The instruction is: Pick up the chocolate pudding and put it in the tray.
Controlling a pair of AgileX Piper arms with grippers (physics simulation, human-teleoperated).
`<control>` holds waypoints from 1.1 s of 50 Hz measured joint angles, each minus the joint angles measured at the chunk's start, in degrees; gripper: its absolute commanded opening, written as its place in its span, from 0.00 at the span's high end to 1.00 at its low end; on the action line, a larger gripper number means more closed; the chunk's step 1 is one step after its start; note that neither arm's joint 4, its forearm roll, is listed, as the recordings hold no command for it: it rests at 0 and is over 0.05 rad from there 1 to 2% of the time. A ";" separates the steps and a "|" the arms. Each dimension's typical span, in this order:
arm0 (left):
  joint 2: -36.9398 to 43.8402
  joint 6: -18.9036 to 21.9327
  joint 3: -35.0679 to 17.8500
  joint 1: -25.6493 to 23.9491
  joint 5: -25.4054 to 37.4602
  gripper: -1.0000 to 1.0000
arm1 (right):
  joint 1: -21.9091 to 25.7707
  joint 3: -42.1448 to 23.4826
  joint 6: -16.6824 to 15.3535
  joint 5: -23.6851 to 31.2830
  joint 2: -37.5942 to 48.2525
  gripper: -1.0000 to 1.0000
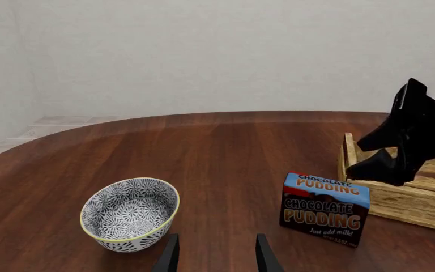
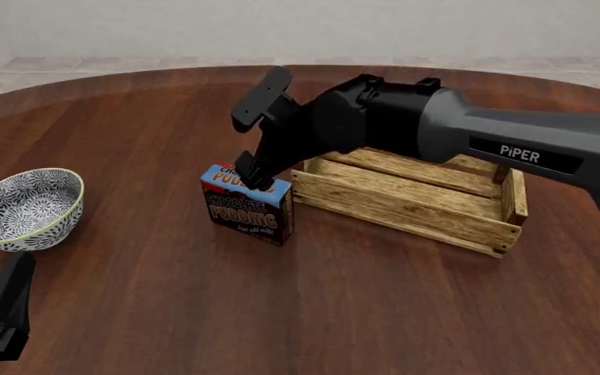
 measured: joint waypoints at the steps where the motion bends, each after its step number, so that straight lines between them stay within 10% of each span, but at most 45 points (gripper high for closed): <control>1: 0.00 0.00 0.00 0.00 0.00 0.00 | 0.00 -0.01 0.04 -0.03 0.06 0.00; 55: 0.00 0.00 0.00 0.00 0.00 0.00 | -0.36 0.31 1.86 -1.71 2.56 0.00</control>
